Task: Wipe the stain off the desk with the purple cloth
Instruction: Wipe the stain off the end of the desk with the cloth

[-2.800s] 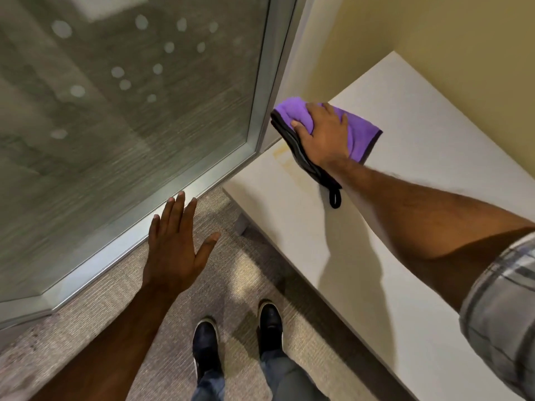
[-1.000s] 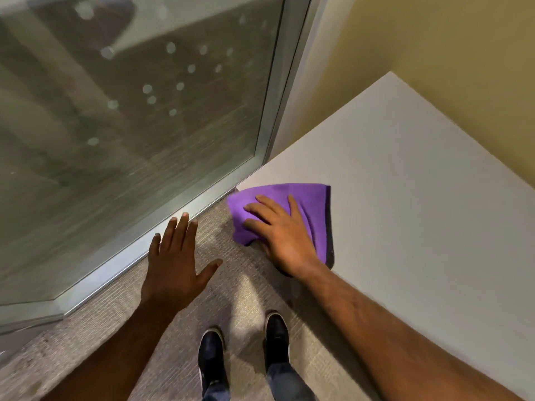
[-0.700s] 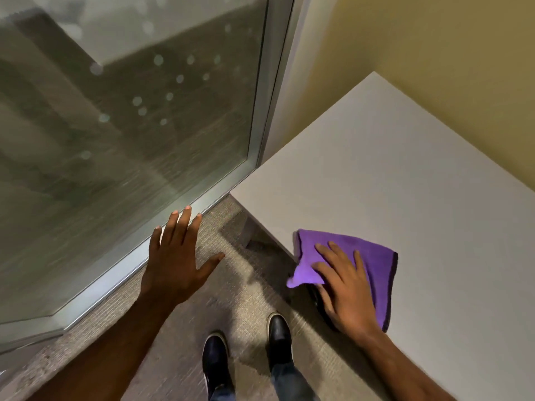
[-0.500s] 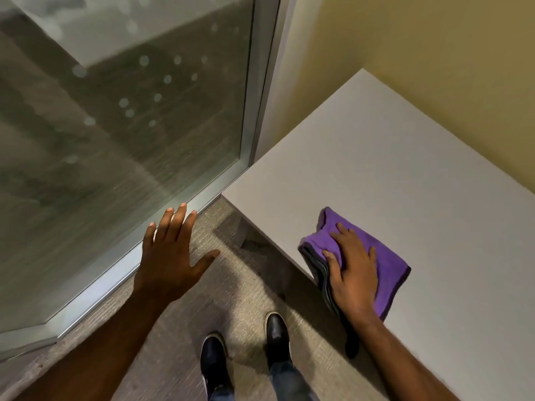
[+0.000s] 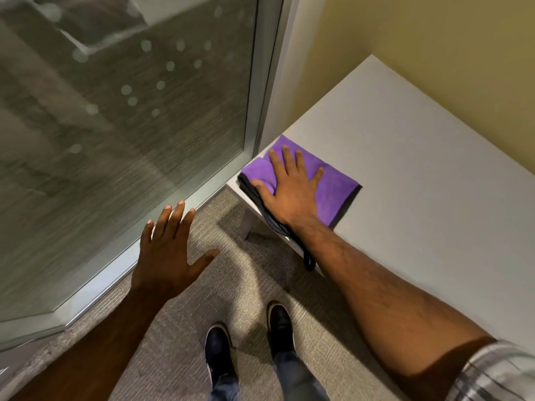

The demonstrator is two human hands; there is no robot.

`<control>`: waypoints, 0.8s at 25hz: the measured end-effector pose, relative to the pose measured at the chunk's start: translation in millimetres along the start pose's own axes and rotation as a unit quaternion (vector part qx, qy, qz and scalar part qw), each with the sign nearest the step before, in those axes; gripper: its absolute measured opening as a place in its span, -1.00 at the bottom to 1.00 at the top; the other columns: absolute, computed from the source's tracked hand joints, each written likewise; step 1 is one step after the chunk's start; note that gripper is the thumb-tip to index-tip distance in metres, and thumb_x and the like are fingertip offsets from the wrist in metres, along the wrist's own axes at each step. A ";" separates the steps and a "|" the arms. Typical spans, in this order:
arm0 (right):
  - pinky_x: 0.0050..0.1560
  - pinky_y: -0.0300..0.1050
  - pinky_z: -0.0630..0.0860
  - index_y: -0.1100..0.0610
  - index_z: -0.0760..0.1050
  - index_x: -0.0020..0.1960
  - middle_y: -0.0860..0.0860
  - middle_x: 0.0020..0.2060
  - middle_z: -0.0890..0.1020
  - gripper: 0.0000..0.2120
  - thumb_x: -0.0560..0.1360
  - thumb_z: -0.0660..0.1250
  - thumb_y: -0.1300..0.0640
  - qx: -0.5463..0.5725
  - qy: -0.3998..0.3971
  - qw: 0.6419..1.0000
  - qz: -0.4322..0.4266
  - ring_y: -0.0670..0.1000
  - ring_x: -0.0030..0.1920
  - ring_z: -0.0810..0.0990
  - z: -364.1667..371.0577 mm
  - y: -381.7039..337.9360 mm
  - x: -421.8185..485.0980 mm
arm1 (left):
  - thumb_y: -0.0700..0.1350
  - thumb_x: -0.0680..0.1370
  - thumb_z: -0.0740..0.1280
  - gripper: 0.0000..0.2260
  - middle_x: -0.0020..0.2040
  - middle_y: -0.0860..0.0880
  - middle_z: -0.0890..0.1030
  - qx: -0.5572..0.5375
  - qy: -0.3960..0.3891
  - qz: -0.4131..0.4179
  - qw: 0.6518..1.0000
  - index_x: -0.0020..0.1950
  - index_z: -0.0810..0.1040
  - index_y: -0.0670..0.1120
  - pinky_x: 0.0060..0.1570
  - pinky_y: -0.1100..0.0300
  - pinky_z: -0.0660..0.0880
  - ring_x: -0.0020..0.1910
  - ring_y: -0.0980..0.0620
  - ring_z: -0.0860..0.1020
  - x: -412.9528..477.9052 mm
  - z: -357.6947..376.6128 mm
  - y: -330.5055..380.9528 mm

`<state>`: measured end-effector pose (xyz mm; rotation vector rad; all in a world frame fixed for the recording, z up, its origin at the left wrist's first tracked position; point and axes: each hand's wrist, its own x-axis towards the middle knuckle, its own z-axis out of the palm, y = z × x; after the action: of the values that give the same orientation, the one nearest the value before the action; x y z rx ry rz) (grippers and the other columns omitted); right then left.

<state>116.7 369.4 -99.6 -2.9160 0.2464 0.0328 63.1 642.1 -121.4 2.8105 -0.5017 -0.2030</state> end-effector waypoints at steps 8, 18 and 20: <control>0.36 0.59 -0.04 -0.09 0.23 0.51 0.00 0.52 0.27 -0.33 0.43 0.29 -0.12 -0.023 -0.051 0.964 -0.261 0.18 0.55 0.09 11.9 -33.6 8.2 | 0.44 0.47 0.09 -0.19 0.61 -0.05 0.12 -0.017 0.008 -0.048 0.999 0.56 0.15 -0.04 0.48 -0.18 0.05 0.59 -0.08 0.03 -18.5 6.3 -3.1; 0.41 0.37 0.07 -0.02 0.54 -0.08 0.09 -0.03 0.68 -0.31 0.36 0.00 -0.57 -0.139 -0.170 0.965 -0.143 0.15 0.11 0.58 -23.7 -55.2 85.6 | 0.47 0.47 0.05 -0.20 0.60 -0.06 0.12 0.007 0.015 -0.088 0.996 0.54 0.15 -0.03 0.49 -0.20 0.06 0.59 -0.09 0.03 -50.9 -28.0 -15.7; 0.44 0.38 0.00 0.02 0.60 0.07 0.11 0.08 0.66 -0.13 0.30 -0.08 -0.63 -0.166 -0.187 0.966 -0.065 0.17 0.20 0.54 -29.0 -49.1 103.8 | 0.47 0.47 0.05 -0.19 0.61 -0.06 0.11 0.010 0.016 -0.091 0.996 0.55 0.15 -0.03 0.49 -0.20 0.04 0.59 -0.09 0.02 -57.6 -31.2 -21.6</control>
<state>227.4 393.5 -65.0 -3.1636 -0.0180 0.6564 22.2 689.9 -93.1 2.8741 -0.2401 -0.1893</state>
